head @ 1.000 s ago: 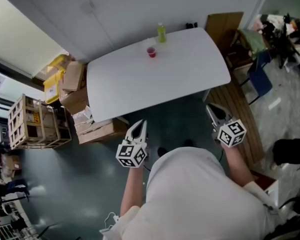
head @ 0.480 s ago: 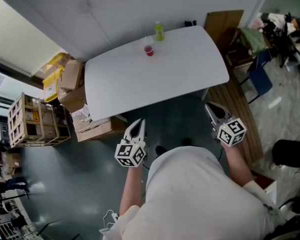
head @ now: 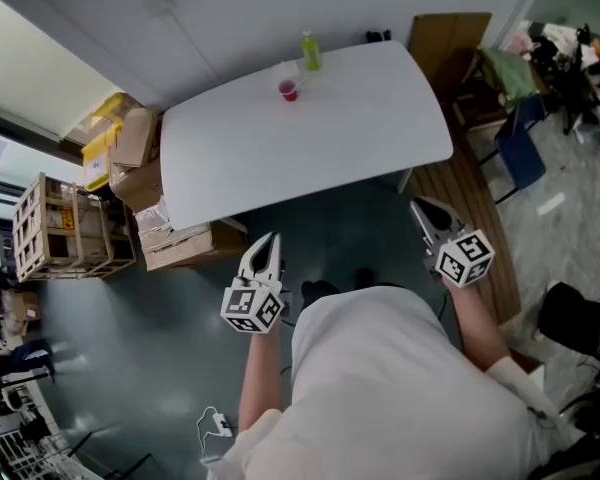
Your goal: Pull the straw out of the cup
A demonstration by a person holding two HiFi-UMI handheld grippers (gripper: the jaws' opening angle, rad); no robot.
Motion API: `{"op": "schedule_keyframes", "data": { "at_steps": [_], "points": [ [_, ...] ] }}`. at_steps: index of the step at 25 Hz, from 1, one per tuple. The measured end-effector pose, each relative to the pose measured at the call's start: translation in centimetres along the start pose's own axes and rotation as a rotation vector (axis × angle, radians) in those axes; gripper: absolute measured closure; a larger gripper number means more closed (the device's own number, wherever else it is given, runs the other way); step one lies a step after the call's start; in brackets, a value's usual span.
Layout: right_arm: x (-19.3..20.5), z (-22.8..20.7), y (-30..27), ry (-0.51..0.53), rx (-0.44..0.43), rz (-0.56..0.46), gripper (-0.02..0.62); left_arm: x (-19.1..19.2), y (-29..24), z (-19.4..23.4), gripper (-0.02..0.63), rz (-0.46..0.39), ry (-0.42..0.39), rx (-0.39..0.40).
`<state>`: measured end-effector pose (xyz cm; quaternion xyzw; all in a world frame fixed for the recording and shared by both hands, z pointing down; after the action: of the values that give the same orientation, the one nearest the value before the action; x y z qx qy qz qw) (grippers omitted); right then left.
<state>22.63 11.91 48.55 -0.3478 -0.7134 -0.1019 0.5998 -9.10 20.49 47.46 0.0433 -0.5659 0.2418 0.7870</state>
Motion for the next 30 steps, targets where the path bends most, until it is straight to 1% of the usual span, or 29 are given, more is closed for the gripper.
{"op": "schedule_keyframes", "data": {
  "at_steps": [4,8,14,21,30],
  "points": [
    [-0.2,-0.6,0.0,0.011,-0.02,0.009,0.552,0.4,-0.6,-0.3,0.604,0.006,0.011,-0.021],
    [-0.6,-0.9,-0.3,0.017,-0.056,0.009,0.552,0.5,-1.7,-0.4,0.604,0.018,0.015,-0.023],
    [-0.9,-1.5,-1.8,0.019,-0.049,0.022,0.552,0.0,-4.0,0.9,0.604,0.036,0.013,-0.01],
    [-2.2,-1.7,-4.7,0.014,-0.048,0.011,0.552,-1.3,-7.1,3.6,0.604,0.051,0.012,0.028],
    [-3.1,-0.7,-10.4,0.01,-0.036,0.041,0.552,-3.5,-11.1,9.0,0.604,0.091,0.008,0.083]
  ]
}}
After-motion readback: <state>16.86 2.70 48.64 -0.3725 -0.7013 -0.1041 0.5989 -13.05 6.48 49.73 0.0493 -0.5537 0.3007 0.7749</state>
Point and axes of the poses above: the fingertips, and each gripper's own axes: y backward along the fingers, z to its left, x out of its underside, the point moved 3 cm from there along y, backward along the fingers, and after that the axes turned 6 degrees about x, right-handed, at the moved point
